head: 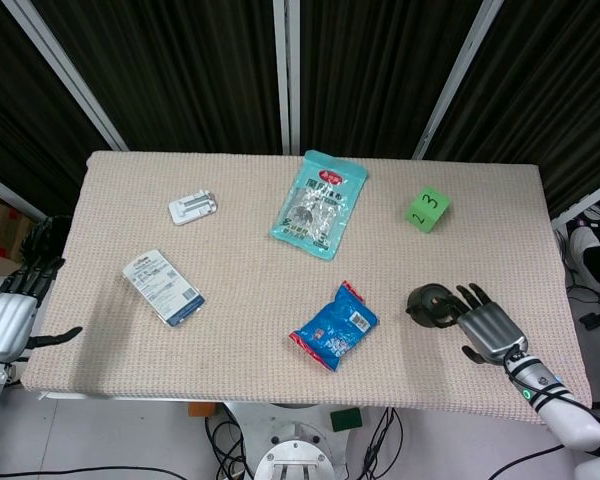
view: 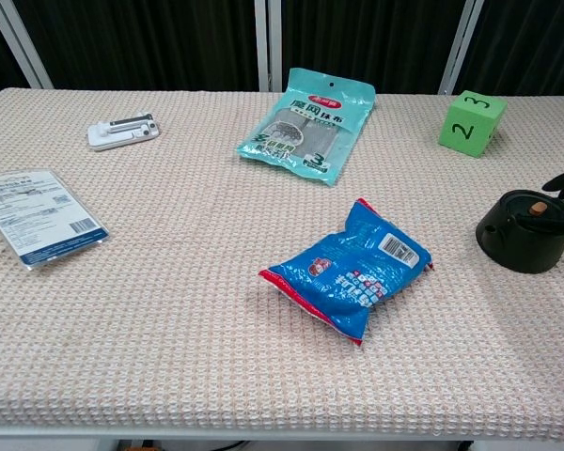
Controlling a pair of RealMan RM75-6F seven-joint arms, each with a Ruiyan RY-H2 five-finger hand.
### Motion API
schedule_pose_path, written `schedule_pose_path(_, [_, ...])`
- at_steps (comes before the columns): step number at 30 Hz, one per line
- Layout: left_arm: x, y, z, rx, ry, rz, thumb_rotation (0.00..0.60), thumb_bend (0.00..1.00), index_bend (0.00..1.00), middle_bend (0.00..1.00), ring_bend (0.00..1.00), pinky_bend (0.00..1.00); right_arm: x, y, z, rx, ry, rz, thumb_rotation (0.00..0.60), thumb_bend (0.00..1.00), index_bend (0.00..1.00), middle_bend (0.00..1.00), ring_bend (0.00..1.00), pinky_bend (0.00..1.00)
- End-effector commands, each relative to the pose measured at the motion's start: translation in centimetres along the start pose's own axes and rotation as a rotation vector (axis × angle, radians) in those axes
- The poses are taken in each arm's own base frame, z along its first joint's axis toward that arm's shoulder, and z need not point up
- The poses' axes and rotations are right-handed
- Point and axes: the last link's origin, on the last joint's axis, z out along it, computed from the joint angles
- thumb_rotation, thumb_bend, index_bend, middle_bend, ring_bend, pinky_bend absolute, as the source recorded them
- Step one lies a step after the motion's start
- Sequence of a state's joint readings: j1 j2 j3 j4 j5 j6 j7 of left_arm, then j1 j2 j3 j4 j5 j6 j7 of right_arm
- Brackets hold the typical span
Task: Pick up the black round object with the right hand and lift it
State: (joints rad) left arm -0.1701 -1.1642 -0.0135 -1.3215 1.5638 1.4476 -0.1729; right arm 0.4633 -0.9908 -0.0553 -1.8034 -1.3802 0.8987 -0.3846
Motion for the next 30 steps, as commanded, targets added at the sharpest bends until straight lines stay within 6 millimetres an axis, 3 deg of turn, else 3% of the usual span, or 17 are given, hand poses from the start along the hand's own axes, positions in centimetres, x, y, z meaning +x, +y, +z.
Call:
schedule_pose_path(1, [0.0, 0.0, 0.0, -0.001, 0.001, -0.001, 0.445, 0.01, 0.07, 0.08, 0.01, 0.18, 0.0, -0.1, 0.1, 0.004, 0.005, 0.005, 0.600, 0.29, 0.07, 0.13, 0.01, 0.00])
schedule_pose_path(8, [0.1, 0.0, -0.1, 0.001, 0.004, -0.002, 0.444, 0.01, 0.07, 0.08, 0.01, 0.18, 0.2, -0.2, 0.4, 0.014, 0.007, 0.001, 0.600, 0.29, 0.18, 0.22, 0.10, 0.00])
schedule_pose_path(30, [0.2, -0.2, 0.0, 0.000, 0.005, -0.001, 0.446, 0.01, 0.07, 0.08, 0.01, 0.19, 0.3, -1.3, 1.5, 0.059, -0.023, 0.048, 0.600, 0.30, 0.27, 0.27, 0.20, 0.00])
